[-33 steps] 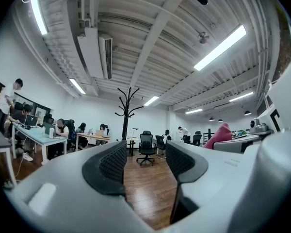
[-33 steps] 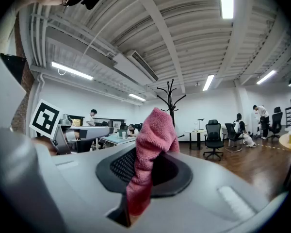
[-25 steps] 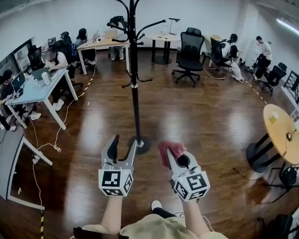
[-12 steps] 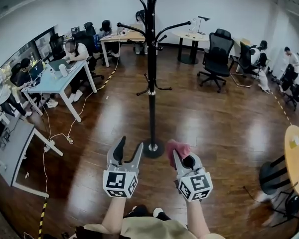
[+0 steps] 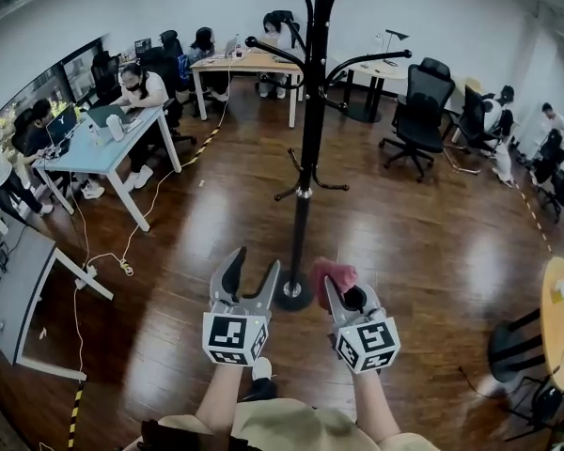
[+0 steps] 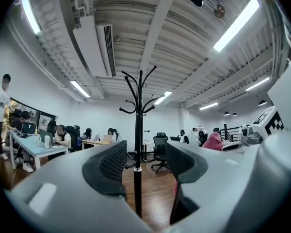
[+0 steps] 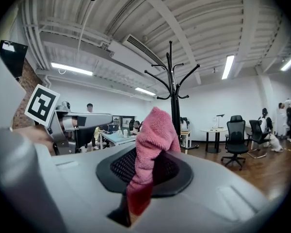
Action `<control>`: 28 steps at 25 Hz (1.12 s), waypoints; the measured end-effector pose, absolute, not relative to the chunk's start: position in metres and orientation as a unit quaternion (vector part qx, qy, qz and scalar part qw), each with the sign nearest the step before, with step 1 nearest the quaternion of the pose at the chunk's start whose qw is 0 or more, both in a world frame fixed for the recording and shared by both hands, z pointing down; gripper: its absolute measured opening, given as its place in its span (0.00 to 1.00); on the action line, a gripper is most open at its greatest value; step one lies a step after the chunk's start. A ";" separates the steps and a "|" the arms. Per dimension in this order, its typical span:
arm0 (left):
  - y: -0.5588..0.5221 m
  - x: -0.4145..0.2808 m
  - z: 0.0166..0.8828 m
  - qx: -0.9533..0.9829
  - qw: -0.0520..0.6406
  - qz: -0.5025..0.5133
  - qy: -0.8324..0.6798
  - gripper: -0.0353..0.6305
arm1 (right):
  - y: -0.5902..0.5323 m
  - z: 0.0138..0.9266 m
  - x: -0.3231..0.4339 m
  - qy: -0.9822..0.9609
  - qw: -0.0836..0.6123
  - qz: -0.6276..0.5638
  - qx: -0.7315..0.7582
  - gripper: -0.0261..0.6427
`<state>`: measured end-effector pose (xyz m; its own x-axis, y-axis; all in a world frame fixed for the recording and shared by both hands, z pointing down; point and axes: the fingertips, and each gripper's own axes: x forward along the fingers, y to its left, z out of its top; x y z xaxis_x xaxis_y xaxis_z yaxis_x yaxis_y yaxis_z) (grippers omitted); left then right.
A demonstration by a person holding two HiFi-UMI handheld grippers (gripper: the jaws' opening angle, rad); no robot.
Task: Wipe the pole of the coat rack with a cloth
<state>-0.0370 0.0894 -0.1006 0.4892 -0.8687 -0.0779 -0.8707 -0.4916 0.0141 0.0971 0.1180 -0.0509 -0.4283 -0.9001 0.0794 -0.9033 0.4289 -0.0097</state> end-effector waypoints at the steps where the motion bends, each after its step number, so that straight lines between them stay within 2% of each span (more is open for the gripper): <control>1: 0.075 -0.042 -0.103 -0.863 0.017 0.041 0.504 0.40 | 0.103 -0.050 0.094 -0.842 0.033 0.023 0.538 0.11; 11: -0.029 -0.075 -0.075 -0.874 -0.006 0.041 0.485 0.40 | 0.000 -0.008 0.064 -0.823 0.064 0.052 0.562 0.12; 24: -0.086 -0.047 -0.055 -0.848 -0.027 0.011 0.529 0.39 | -0.124 0.076 0.121 -0.830 0.121 0.079 0.539 0.12; 28: -0.096 -0.039 -0.041 -0.831 -0.036 -0.010 0.555 0.39 | -0.166 0.112 0.112 -0.846 0.195 0.037 0.495 0.12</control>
